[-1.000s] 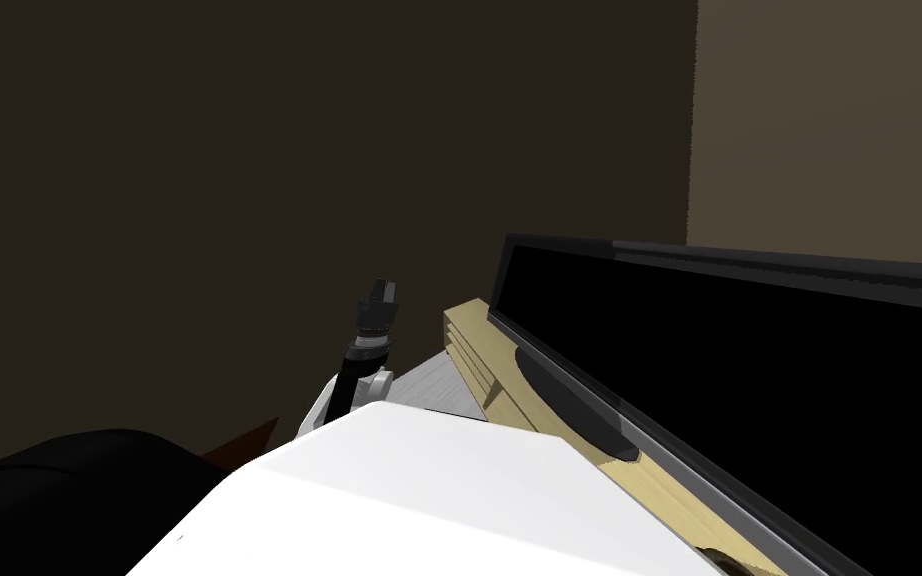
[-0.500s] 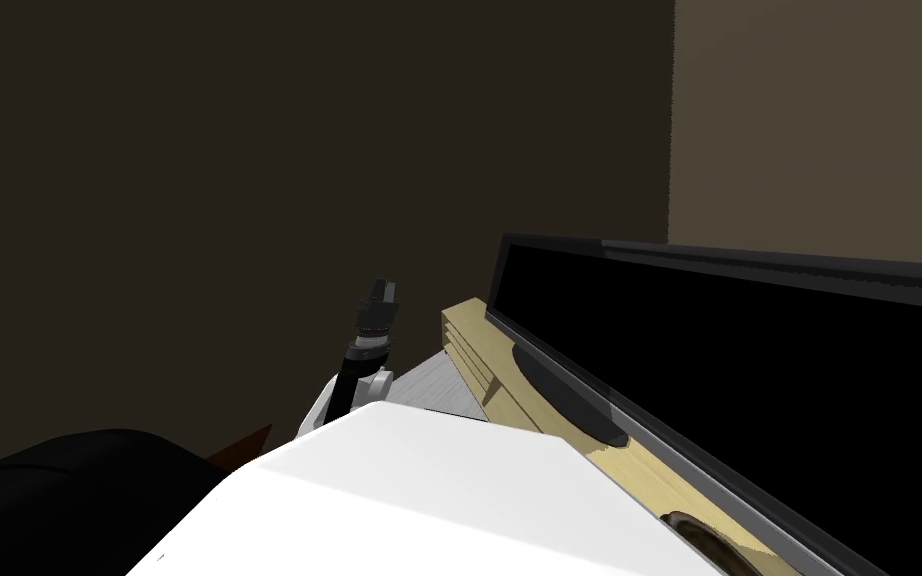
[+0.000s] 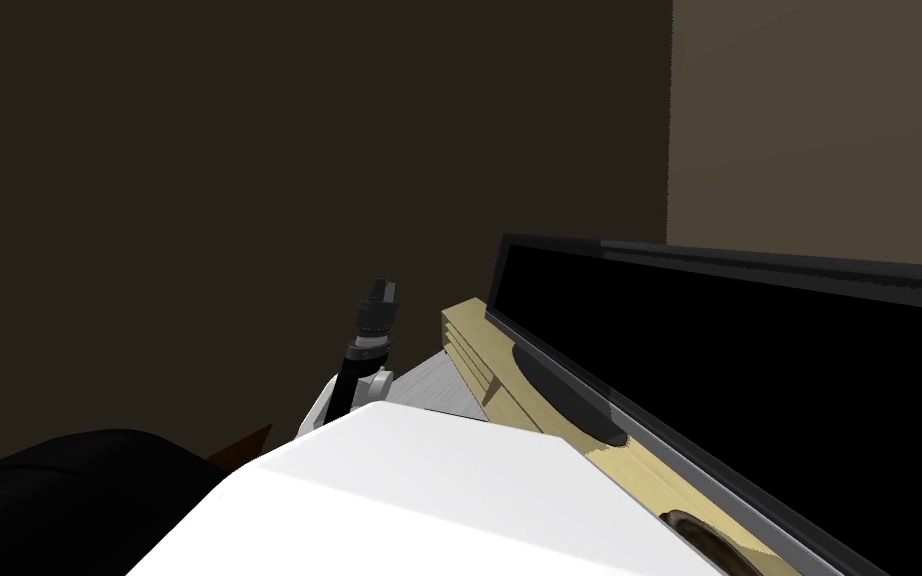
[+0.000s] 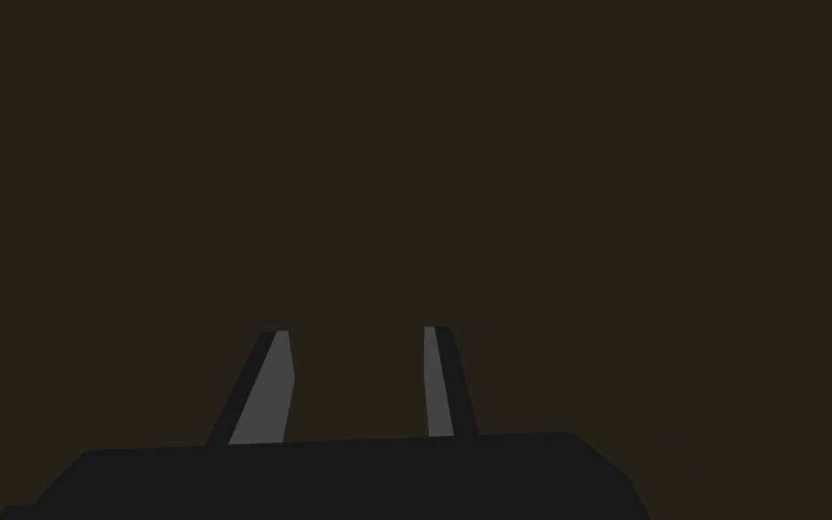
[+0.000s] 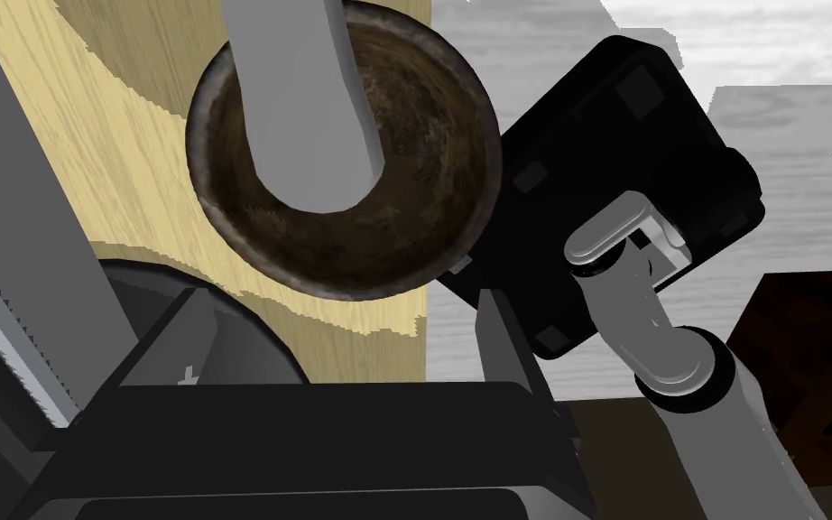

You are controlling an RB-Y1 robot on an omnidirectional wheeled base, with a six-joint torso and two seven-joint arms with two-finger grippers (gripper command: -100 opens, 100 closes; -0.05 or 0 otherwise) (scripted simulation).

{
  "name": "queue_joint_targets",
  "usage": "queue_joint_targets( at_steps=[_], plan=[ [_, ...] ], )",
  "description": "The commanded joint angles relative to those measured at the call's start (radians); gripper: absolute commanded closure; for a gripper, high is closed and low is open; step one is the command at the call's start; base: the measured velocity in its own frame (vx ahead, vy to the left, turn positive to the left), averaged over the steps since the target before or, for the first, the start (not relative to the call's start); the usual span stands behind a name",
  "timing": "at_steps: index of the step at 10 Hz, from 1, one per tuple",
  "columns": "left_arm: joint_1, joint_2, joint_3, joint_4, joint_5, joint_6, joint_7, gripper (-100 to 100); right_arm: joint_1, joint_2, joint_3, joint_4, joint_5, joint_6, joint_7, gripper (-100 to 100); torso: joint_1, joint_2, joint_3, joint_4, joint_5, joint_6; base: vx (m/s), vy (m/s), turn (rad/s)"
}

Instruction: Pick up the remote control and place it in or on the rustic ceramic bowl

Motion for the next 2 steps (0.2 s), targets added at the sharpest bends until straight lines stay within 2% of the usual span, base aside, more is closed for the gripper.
queue_joint_targets(
  at_steps=[1,2],
  plan=[
    [0.000,0.000,0.000,0.000,0.000,0.000,0.000,0,0.000,0.000,0.000,0.000,0.000,0.000,0.000,0,0.000,0.000,0.000,0.000,0.000,0.000,0.000,0.000,0.000],
    [0.000,0.000,0.000,0.000,0.000,0.000,0.000,0,0.000,0.000,0.000,0.000,0.000,0.000,0.000,0,0.000,0.000,0.000,0.000,0.000,0.000,0.000,0.000,0.000]
  ],
)
